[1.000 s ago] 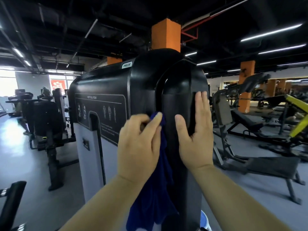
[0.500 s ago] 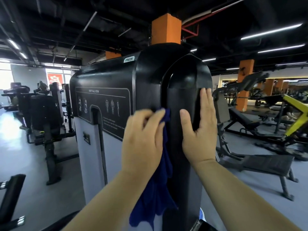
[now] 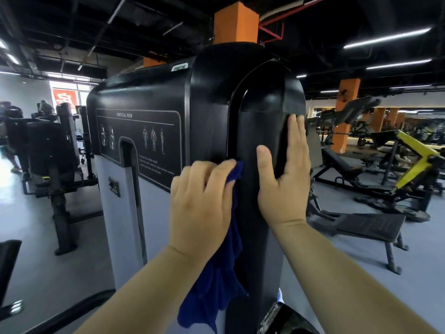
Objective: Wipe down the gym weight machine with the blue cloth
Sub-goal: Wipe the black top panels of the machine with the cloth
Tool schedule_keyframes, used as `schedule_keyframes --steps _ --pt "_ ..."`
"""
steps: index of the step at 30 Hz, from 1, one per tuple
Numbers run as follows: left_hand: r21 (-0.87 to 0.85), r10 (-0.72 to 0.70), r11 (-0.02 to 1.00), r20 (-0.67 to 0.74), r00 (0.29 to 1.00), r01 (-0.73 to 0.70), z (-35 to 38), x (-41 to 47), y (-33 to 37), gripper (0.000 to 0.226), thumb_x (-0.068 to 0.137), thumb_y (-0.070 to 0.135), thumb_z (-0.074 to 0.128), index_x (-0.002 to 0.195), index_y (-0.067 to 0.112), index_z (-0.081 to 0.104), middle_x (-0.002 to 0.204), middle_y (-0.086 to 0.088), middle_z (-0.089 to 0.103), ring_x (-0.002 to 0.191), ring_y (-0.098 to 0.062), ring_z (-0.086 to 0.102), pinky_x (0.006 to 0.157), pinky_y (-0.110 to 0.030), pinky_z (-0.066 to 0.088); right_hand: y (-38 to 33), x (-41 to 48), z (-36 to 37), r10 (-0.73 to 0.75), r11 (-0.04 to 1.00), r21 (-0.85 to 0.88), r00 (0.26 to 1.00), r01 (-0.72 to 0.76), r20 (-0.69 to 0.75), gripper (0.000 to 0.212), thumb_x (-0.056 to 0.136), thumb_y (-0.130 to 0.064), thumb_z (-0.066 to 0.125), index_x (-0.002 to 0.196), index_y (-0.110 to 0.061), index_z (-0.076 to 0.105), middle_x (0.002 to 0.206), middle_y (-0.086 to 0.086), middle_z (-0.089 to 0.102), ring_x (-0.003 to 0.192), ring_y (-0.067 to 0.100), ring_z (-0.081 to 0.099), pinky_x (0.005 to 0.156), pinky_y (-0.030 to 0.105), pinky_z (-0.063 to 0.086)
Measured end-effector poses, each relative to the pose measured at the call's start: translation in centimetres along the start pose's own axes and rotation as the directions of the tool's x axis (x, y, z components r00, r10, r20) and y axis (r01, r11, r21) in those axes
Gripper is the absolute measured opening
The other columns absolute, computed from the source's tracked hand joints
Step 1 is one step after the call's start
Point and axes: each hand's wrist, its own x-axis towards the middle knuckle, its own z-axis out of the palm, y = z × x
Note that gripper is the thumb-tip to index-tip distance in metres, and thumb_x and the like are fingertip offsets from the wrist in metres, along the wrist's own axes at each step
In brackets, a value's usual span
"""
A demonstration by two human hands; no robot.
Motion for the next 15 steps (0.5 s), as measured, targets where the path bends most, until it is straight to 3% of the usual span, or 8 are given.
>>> schedule_keyframes --steps 4,8,15 --pt "-0.054 -0.027 0.998 -0.051 0.998 0.024 0.9 -0.8 0.3 0.016 0.092 0.014 0.061 0.107 0.009 0.064 0.095 -0.007 0.059 0.082 -0.019 0.051 0.074 -0.033 0.041 0.8 -1.7 0.1 0.005 1.0 -0.018 1.0 -0.006 -0.007 0.06 0.097 -0.051 0.038 0.15 -0.034 0.015 0.162 -0.007 0.016 0.15 0.006 0.01 0.122 0.028 0.013" --pt "-0.056 -0.021 0.998 0.042 0.999 0.024 0.8 -6.1 0.0 0.016 0.094 0.02 0.056 0.109 0.017 0.057 0.094 -0.003 0.057 0.08 -0.017 0.051 0.075 -0.026 0.031 1.2 -2.7 0.2 0.002 1.0 -0.008 1.0 -0.002 -0.013 0.059 0.098 -0.048 0.038 0.15 -0.031 0.017 0.163 -0.002 0.017 0.15 0.007 0.011 0.122 0.028 0.013" --pt "-0.092 -0.095 0.992 -0.039 0.995 0.091 0.8 -1.1 0.4 0.018 0.092 0.014 0.063 0.107 0.005 0.068 0.101 -0.007 0.054 0.086 -0.017 0.049 0.077 -0.032 0.046 1.5 -2.5 0.2 -0.012 1.0 -0.01 1.0 0.012 -0.009 0.059 0.098 -0.049 0.038 0.15 -0.033 0.016 0.163 -0.004 0.016 0.15 0.007 0.011 0.122 0.028 0.013"
